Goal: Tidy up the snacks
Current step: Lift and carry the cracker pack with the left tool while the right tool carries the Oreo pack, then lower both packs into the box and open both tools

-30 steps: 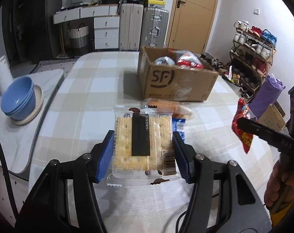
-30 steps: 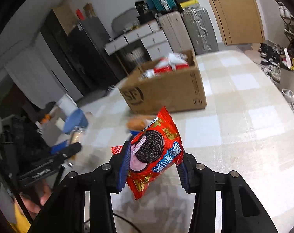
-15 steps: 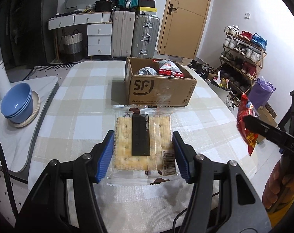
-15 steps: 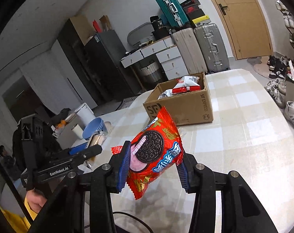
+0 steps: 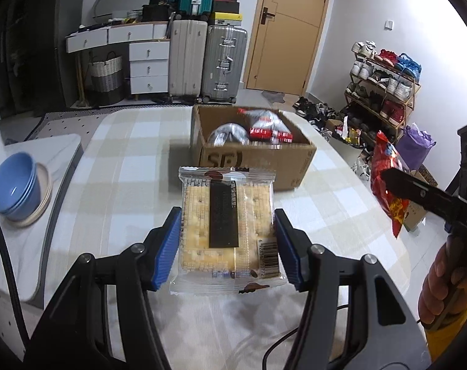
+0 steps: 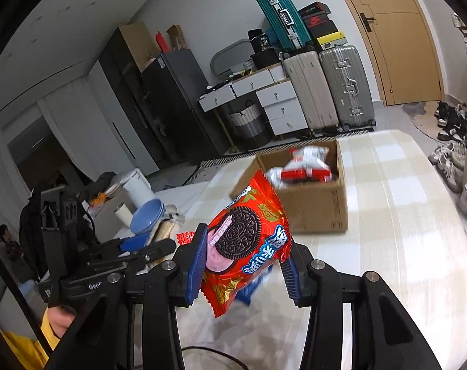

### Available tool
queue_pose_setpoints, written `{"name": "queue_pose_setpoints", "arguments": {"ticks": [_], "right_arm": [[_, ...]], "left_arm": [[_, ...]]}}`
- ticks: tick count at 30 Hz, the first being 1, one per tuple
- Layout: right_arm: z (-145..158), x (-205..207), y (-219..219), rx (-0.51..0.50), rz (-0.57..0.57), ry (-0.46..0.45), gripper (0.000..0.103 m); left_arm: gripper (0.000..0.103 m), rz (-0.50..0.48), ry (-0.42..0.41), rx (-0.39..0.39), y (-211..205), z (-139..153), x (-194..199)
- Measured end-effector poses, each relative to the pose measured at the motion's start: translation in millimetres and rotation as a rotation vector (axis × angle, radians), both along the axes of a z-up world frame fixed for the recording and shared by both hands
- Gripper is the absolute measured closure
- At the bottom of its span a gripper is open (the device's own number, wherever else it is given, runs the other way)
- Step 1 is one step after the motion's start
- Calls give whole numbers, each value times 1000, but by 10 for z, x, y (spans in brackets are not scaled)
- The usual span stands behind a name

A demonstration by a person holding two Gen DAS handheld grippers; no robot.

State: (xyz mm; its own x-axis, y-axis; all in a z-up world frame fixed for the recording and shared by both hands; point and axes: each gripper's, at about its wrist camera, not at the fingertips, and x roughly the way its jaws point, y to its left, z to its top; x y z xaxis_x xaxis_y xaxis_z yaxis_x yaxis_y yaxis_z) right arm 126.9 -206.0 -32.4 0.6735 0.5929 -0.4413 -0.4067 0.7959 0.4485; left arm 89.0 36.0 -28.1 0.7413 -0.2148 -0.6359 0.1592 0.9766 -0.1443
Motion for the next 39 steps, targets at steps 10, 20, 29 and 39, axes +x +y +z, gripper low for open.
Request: {"name": "queue_pose_setpoints", "arguments": {"ticks": [10, 20, 29, 39], "right_arm": [[295, 1207, -59, 17, 5, 43, 59], [-8, 2297, 88, -4, 56, 210, 59], [-534, 2689, 186, -65, 95, 359, 59], [-718, 2672, 254, -90, 109, 405, 59]], "left_arm": [[48, -7, -22, -39, -117, 478, 1297], [48, -67, 135, -105, -299, 261, 2574], [48, -102, 265, -134, -329, -254, 3045], [48, -80, 318, -102, -441, -681, 3223]]}}
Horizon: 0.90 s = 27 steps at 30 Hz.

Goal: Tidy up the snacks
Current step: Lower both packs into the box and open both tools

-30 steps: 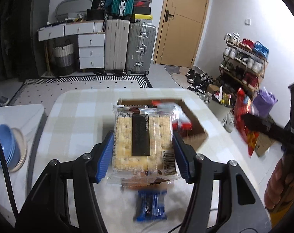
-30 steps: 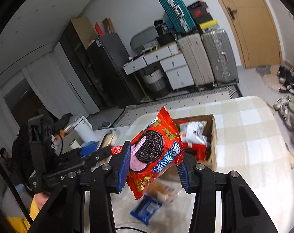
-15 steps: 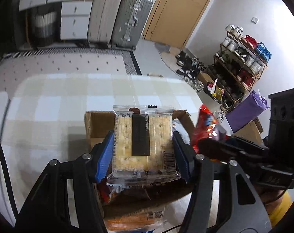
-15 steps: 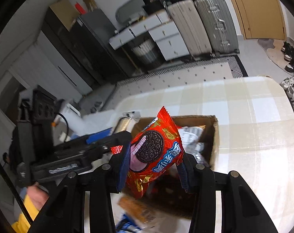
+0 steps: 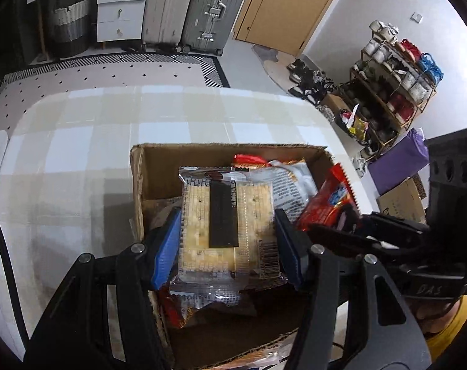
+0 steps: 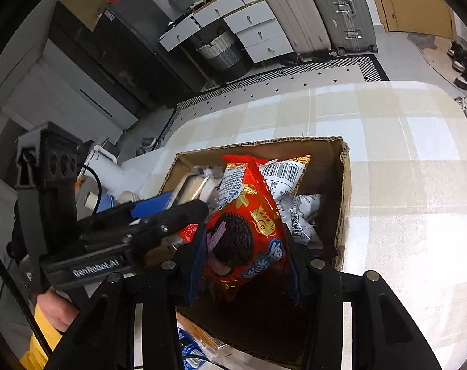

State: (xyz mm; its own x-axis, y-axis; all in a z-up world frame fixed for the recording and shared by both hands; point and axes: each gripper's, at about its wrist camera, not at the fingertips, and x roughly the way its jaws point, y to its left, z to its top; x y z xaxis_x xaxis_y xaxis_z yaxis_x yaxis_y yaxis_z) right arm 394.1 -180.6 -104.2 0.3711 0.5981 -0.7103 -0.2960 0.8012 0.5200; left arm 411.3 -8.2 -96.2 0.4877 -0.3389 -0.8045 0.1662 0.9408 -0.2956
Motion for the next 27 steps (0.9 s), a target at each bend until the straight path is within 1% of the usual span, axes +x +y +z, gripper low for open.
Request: {"name": "queue_pose_setpoints", "arguments": {"ticks": [3, 7, 11, 13, 15, 17, 19, 22, 24, 27], "right_arm": [[19, -35, 54, -42, 19, -6, 59], [54, -96, 130, -107, 35, -40, 59], [77, -122, 132, -120, 24, -56, 59], [121, -142, 120, -130, 18, -77, 58], [166, -168, 126, -154, 16, -110, 51], [219, -213, 128, -176, 9, -144, 50], [245, -231, 136, -189, 14, -153, 50], [263, -255, 129, -214, 5, -169, 50], [285, -271, 112, -210, -1, -181, 50], [364, -314, 60, -190, -16, -210, 50]], "left_arm": [[48, -5, -2, -1, 11, -44, -5], [48, -14, 0, 7, 24, -55, -28], [48, -24, -6, 25, 1, -37, -57], [48, -33, -11, 23, -3, -19, -87], [48, -46, -8, 22, -22, -16, -91], [47, -56, -11, 23, -33, 10, -112], [47, -60, -20, 22, -42, 40, -117], [43, -58, -14, 16, -43, 86, -142], [35, -57, -14, 27, -47, 113, -153], [33, -46, -40, 36, -31, 196, -211]]}}
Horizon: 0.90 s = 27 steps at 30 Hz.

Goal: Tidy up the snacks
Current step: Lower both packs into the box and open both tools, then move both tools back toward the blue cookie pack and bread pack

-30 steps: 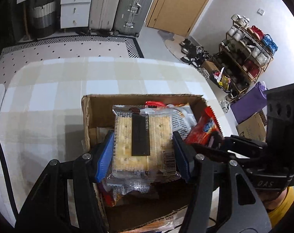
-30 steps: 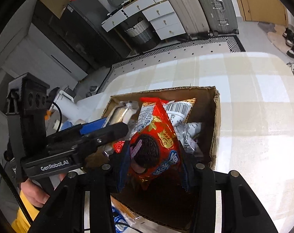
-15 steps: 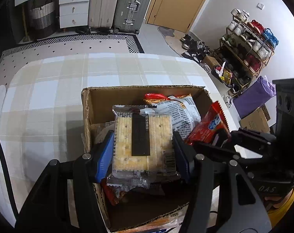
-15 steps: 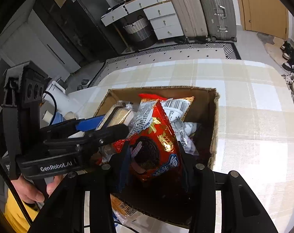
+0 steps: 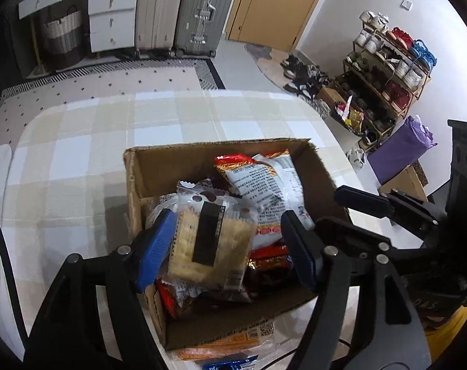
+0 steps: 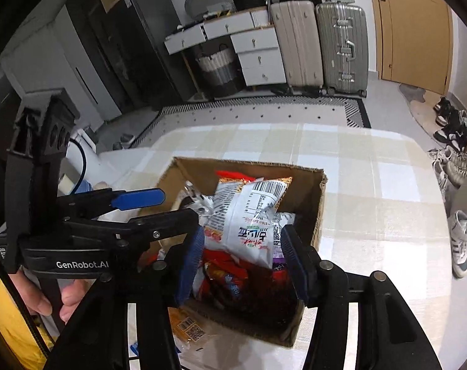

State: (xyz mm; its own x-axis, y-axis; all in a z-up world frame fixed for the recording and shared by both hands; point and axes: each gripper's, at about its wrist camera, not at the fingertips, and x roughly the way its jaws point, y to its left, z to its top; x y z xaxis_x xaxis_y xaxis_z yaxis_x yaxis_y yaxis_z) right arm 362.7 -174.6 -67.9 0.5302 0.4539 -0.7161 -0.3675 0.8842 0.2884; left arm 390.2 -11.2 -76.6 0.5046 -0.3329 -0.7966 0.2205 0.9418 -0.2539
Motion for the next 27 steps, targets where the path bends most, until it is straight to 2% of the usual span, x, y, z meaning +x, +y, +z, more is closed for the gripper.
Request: {"name": "queue_pose_setpoints", "arguments": {"ticks": [3, 5, 9, 10, 12, 17, 19, 20, 23, 27], "right_arm": [[79, -63, -25, 12, -5, -19, 50], [133, -127, -35, 20, -11, -33, 50], [328, -351, -105, 42, -32, -84, 47], [402, -440, -130, 49, -45, -104, 44], [513, -595, -171, 64, -65, -128, 31], [900, -1094, -300, 124, -102, -200, 28], [1053, -1331, -341, 143, -123, -241, 17], [1113, -1438, -370, 156, -130, -258, 13], [1291, -1797, -411, 187, -139, -321, 12], [1448, -2287, -393, 167, -159, -419, 4]], "left_arm": [[23, 10, -12, -16, 34, 100, -74], [23, 1, -1, -41, 52, 172, -149], [23, 25, -58, -47, 107, 431, -452], [23, 29, -78, -49, 126, 516, -564], [23, 38, -120, -57, 167, 683, -781], [19, 59, -265, -112, 262, 1131, -1588], [16, 66, -303, -118, 276, 1275, -1895], [14, 76, -320, -117, 292, 1338, -2048], [1, 106, -355, -114, 342, 1492, -2452], [1, 132, -404, -47, 328, 1616, -2940]]}}
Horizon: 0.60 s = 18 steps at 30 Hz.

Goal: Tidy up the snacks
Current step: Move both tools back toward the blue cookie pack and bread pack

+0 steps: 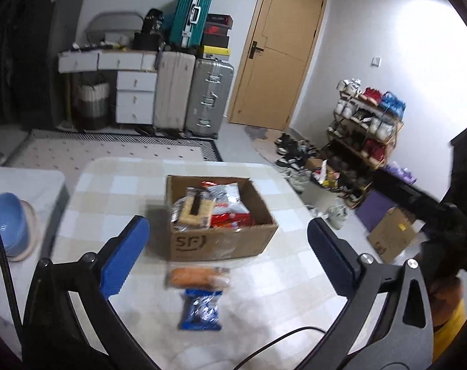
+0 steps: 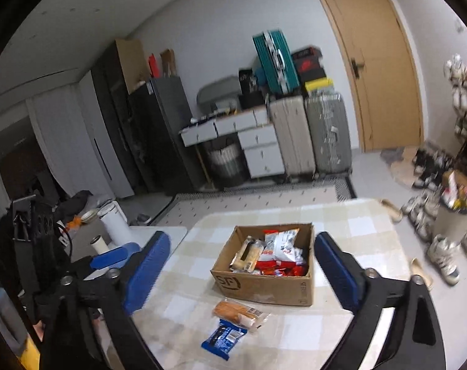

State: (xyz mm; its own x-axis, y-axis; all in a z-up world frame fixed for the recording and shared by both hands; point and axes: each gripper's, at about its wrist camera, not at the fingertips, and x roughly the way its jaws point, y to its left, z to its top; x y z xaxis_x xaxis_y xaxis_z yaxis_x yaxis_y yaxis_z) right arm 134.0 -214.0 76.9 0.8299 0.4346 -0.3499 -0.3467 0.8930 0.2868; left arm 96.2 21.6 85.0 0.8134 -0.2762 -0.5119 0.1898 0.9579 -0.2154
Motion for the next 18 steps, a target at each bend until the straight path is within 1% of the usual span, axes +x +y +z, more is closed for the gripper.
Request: {"name": "queue_pose_setpoints", "arguments": {"ticks": [1, 4, 7, 12, 13, 16, 18], "right_arm": [[15, -156, 14, -14, -15, -41, 4], [-20, -518, 57, -38, -27, -119, 2], [-128, -810, 91, -49, -33, -155, 1], [-382, -1105, 147, -51, -33, -173, 1], [-455, -1171, 144, -45, -44, -172, 1], [-651, -1237, 106, -22, -47, -155, 1], [-750, -1198, 99, -16, -40, -134, 1]], "left_arm": [[1, 19, -12, 8, 4, 21, -127], [1, 70, -50, 45, 7, 65, -477], [1, 115, -76, 68, 10, 56, -766], [1, 147, -78, 99, -42, -62, -1078], [1, 148, -77, 102, -51, -99, -1063], [1, 140, -59, 118, -103, -244, -1139], [1, 124, -36, 112, -110, -361, -1143]]}}
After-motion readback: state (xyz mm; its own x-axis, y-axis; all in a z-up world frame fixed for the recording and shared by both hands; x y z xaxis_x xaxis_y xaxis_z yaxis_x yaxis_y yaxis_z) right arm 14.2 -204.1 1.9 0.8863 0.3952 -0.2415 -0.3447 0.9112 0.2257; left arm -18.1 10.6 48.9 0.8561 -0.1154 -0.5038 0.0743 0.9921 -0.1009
